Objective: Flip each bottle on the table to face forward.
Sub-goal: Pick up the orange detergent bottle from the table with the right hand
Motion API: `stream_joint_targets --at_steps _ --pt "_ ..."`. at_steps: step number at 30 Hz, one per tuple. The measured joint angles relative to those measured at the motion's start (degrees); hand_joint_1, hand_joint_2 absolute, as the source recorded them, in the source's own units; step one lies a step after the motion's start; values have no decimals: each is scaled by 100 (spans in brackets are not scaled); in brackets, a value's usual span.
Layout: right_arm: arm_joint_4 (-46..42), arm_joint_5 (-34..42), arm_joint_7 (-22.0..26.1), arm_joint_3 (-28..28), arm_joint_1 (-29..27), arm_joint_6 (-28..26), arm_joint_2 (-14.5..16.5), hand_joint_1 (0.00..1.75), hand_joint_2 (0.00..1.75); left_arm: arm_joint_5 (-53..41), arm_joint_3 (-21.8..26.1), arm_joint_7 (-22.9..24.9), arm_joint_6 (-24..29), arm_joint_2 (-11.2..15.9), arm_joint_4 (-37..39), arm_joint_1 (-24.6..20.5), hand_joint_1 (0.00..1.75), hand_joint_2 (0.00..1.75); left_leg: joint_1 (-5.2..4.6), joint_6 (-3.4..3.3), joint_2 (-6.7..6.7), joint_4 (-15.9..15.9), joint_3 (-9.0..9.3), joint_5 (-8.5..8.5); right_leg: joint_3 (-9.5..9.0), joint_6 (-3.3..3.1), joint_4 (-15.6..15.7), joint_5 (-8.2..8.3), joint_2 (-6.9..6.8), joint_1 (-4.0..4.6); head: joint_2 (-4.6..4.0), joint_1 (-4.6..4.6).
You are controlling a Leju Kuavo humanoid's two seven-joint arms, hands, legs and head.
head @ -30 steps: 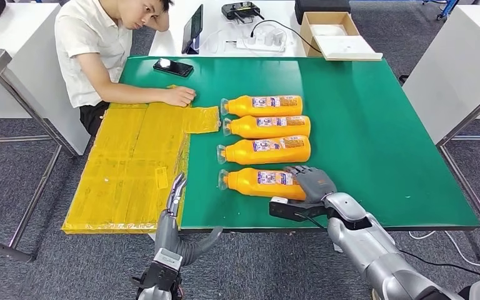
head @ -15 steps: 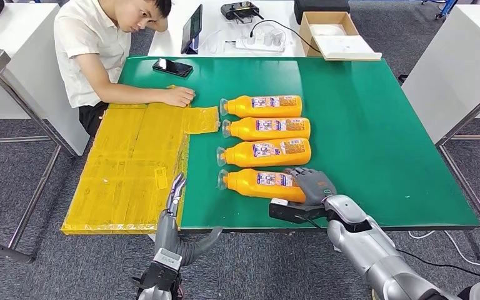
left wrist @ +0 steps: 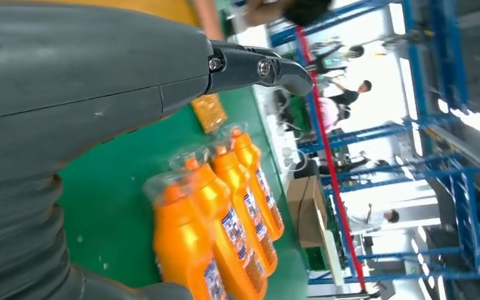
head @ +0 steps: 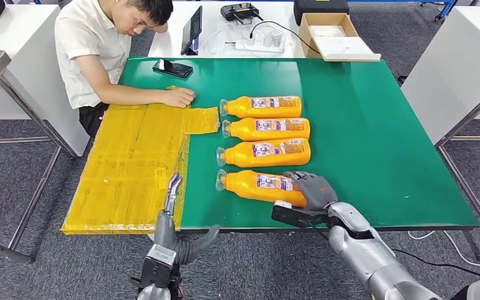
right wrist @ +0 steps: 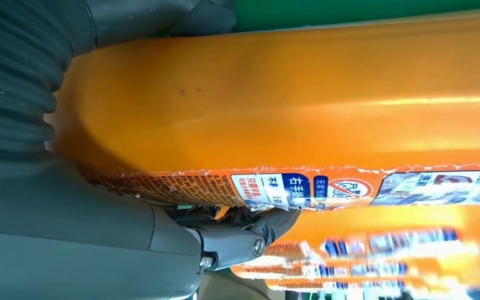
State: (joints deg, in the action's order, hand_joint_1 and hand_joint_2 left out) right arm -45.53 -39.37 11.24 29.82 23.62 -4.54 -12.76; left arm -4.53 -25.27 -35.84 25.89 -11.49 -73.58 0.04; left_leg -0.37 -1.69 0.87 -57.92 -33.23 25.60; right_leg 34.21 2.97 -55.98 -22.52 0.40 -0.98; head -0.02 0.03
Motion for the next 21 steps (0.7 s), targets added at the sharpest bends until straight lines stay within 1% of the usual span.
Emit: stream_joint_targets --at_steps 2,5,7,8,12,16,18,21 --pt "-170 462 388 -204 -252 -206 81 175 175 1059 80 341 -594 -42 -119 61 0 175 0 0 0 0 -3 2 0 0 0 0 0 0 1 0" --pt "-694 1040 853 -561 -747 -498 261 175 175 2933 240 1158 -1515 -81 -357 186 0 175 1 0 2 1 -19 1 12 0 -3 1 -1 0 1 -1" --pt "-1086 1288 1076 -752 -1026 -701 404 175 175 3839 318 1606 -1898 -72 -452 255 0 175 3 0 2 1 -37 -2 29 0 -6 1 -1 0 0 -2" --pt "-1260 1385 1176 -827 -1131 -796 473 175 175 4082 341 1723 -2015 -56 -474 281 0 175 3 -1 2 1 -47 -4 40 0 -8 2 -1 0 0 -2" --pt "-1771 1647 1406 -981 -1275 -1067 720 175 175 4263 310 1823 -2327 79 -481 313 0 175 4 -1 1 1 -67 -8 62 -1 -10 3 -1 0 0 -2" --pt "-1953 1764 1513 -988 -1267 -1059 917 175 175 4269 171 1804 -2543 205 -471 315 0 175 2 -1 3 1 -75 -8 66 -1 -10 3 -1 -2 1 -1" --pt "-1959 1798 1561 -974 -1260 -1021 1004 175 175 4162 115 1725 -2570 253 -490 314 0 175 2 -1 4 1 -80 -8 70 -1 -9 3 -2 -2 0 -1" --pt "-1928 1821 1610 -900 -1244 -931 1112 175 175 3730 7 1532 -2559 322 -557 304 0 175 2 -2 6 1 -85 -7 74 0 -9 2 -2 -2 0 0"
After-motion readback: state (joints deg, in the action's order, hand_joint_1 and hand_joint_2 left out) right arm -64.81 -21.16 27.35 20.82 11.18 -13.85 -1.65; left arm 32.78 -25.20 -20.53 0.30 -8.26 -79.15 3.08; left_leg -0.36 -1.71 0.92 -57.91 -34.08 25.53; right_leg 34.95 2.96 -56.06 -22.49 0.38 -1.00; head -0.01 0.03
